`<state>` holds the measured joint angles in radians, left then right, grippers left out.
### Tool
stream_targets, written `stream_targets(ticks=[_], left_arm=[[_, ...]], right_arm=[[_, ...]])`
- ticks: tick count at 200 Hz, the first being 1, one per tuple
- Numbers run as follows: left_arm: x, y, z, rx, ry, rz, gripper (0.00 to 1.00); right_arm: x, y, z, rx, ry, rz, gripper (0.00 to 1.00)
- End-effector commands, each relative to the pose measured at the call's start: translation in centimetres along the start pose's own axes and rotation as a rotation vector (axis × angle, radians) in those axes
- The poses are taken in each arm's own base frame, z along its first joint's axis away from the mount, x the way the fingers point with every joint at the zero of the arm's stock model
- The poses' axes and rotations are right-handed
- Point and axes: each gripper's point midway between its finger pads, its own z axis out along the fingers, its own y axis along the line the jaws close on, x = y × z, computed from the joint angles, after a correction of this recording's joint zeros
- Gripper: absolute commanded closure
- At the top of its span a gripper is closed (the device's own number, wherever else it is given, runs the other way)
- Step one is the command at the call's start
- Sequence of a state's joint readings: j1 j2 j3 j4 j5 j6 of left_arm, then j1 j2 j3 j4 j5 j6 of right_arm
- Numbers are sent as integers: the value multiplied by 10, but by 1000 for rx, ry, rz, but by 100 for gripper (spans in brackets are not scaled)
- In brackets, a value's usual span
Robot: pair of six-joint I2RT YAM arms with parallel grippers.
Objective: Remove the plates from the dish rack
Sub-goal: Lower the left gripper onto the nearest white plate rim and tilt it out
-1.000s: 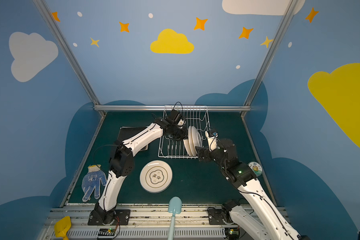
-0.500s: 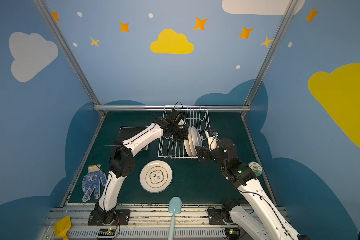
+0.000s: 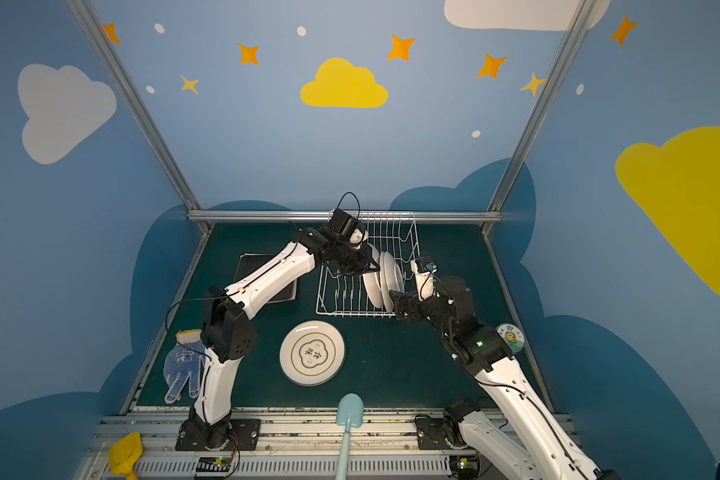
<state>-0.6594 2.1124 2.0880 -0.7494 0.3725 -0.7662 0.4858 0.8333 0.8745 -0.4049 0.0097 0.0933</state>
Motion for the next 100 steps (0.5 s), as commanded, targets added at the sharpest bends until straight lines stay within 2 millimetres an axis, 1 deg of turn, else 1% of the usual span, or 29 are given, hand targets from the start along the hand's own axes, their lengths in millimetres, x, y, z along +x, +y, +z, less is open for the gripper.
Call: stream_targets(ticks=[1, 52, 100], left_arm=[[3, -11, -27, 20, -12, 37, 97], [10, -9, -45, 27, -30, 39, 97], [11, -6, -68, 27, -64, 29, 97]], right_arm=[[-11, 2, -4, -10, -38, 9, 7], [-18, 5, -5, -26, -61, 5, 7], [-22, 7, -3, -36, -63, 11, 7]])
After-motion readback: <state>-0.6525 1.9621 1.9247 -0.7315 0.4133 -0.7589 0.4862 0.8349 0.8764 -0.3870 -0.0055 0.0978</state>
